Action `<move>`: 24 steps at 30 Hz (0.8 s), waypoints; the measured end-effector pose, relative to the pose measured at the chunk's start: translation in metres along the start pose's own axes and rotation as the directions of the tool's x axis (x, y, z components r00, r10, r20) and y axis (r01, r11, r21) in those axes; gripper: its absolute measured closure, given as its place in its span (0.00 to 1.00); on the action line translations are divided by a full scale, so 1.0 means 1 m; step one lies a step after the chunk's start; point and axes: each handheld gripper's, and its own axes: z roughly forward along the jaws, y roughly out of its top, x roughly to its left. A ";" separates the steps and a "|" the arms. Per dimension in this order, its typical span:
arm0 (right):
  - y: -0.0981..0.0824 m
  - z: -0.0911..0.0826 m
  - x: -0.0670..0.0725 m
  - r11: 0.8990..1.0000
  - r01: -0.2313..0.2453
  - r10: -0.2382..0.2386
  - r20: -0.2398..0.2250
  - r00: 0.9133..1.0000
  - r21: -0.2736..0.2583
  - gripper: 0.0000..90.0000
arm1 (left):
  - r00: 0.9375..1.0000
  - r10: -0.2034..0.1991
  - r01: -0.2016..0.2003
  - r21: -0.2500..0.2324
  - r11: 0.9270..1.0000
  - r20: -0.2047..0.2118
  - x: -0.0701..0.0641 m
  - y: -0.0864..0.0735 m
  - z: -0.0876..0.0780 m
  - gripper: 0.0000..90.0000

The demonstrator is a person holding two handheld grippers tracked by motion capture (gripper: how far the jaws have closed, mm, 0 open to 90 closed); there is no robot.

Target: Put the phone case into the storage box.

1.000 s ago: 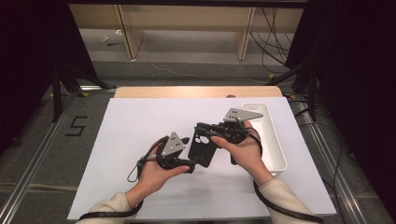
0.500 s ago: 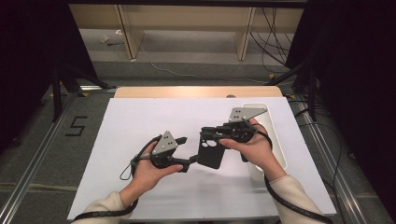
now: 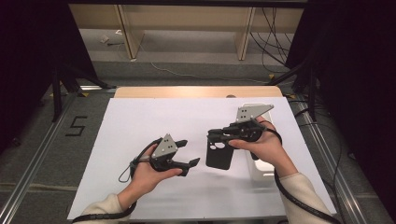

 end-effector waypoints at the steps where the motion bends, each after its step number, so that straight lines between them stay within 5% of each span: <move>1: 0.000 -0.001 0.000 1.000 0.000 0.000 -0.007 1.000 0.003 0.87 | 1.000 -0.001 0.001 0.000 1.000 0.000 0.000 0.000 0.000 0.26; 24: 0.000 0.005 0.003 0.999 0.018 -0.016 -0.064 0.998 0.041 0.87 | 0.998 0.024 -0.024 0.007 1.000 0.066 -0.008 0.000 0.006 0.32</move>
